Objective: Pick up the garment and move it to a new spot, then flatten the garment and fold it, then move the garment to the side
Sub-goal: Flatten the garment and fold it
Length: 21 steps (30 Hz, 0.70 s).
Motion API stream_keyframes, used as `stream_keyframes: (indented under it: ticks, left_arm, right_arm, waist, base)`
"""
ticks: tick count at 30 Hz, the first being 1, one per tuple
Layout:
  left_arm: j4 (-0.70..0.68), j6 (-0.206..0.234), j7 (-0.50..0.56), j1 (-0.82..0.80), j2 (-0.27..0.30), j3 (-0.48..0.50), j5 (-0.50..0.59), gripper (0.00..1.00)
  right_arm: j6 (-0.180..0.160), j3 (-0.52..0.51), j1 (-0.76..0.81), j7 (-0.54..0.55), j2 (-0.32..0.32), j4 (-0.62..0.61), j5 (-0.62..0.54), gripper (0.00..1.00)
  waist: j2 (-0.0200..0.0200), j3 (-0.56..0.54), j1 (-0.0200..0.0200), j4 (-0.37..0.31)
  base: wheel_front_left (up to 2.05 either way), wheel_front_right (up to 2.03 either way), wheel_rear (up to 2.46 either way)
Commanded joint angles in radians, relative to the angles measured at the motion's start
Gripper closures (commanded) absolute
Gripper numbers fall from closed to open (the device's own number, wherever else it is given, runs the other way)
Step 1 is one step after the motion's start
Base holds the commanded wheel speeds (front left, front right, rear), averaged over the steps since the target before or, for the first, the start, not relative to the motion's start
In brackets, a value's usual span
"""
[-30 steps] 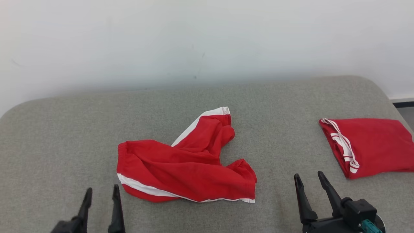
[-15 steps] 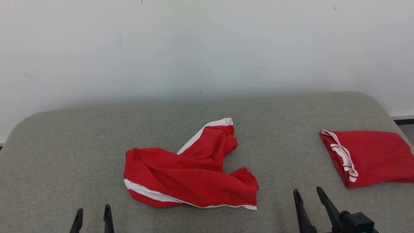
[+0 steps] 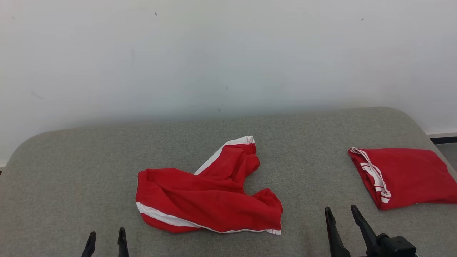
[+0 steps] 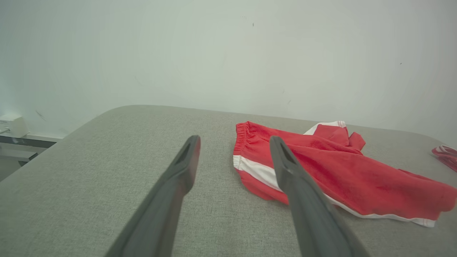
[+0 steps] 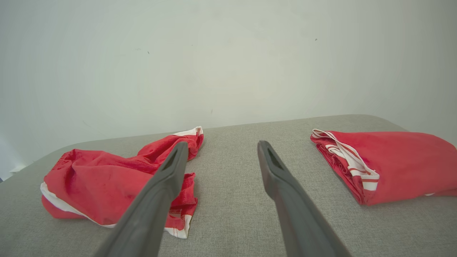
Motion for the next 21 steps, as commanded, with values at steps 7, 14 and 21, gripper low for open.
stream_keyframes:
  ticks: [7,14,21]
  left_arm:
    - [0.052,-0.006,-0.001,-0.046,-0.007,-0.001,-0.008,0.0]
    - [0.079,-0.011,-0.001,-0.063,-0.009,0.003,0.001,0.0]
    - [0.093,-0.014,-0.001,-0.06,-0.011,0.004,0.008,0.0]
  right_arm:
    - [-0.003,0.003,0.008,-0.005,0.004,0.006,-0.009,0.0]
    - [-0.003,0.013,-0.006,-0.005,0.005,0.017,-0.008,0.0]
    - [-0.003,0.025,-0.013,-0.005,0.005,0.032,-0.005,0.0]
  waist:
    - [0.0001,0.005,0.0001,-0.005]
    - [0.0001,0.012,0.0001,-0.013]
    - [0.0001,0.02,0.0001,-0.013]
  base:
    - [0.0,0.0,0.0]
    - [0.0,0.0,0.0]
    - [0.0,0.0,0.0]
